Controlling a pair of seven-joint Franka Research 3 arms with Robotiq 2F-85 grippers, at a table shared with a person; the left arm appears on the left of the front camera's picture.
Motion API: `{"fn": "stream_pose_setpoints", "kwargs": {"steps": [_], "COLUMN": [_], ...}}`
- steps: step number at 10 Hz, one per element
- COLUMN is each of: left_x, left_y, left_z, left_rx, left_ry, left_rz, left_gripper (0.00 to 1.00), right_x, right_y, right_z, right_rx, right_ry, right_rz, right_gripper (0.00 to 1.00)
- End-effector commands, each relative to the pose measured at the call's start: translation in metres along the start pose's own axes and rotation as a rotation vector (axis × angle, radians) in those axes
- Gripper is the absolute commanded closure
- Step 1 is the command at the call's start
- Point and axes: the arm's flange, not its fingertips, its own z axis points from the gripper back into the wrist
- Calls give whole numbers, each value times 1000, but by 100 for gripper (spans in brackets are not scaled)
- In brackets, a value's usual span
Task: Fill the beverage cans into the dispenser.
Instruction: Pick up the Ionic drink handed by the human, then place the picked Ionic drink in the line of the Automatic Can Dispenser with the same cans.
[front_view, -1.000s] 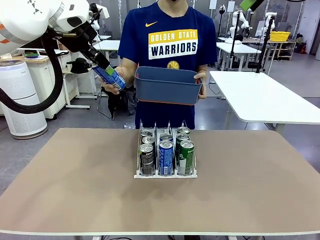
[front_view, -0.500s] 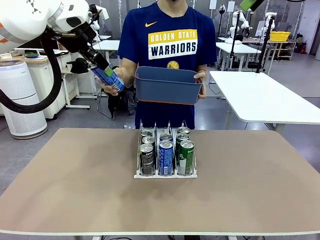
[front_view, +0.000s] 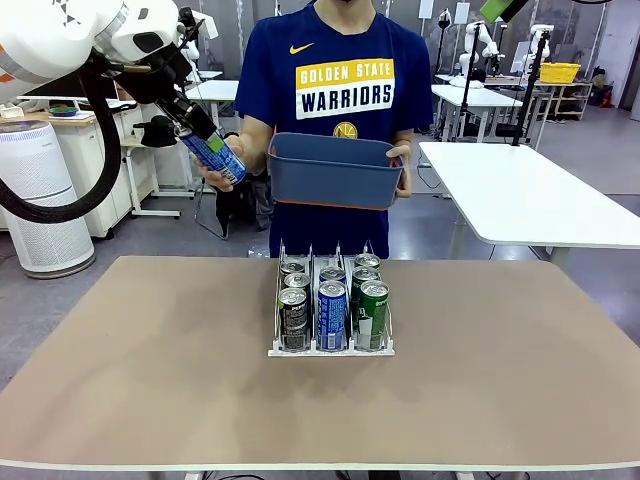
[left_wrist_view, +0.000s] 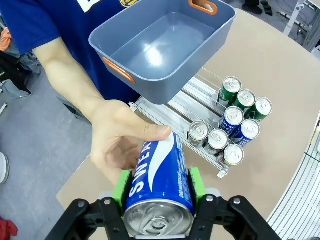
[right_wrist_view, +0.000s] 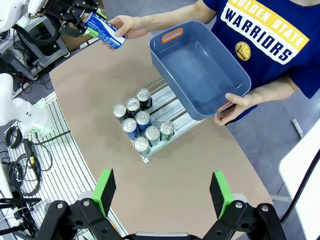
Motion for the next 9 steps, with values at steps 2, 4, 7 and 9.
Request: {"fn": "stream_pose_setpoints", "kwargs": {"steps": [2, 4, 7, 9], "left_x": [-2, -2, -2, -2], "left_y": [1, 1, 1, 1], "left_z": [-1, -1, -1, -1], "left_rx": [-9, -9, -9, -9], "left_ry": [-4, -4, -4, -4], "left_rz": [-22, -22, -22, -22], "left_gripper": [100, 100, 100, 100], "right_x": [-2, -2, -2, -2], "right_y": [2, 2, 2, 2], "right_z": [1, 1, 1, 1], "right_rx": [1, 1, 1, 1], "right_ry": [1, 1, 1, 1], "right_rz": [-1, -1, -1, -1], "right_gripper": [0, 0, 0, 0]}}
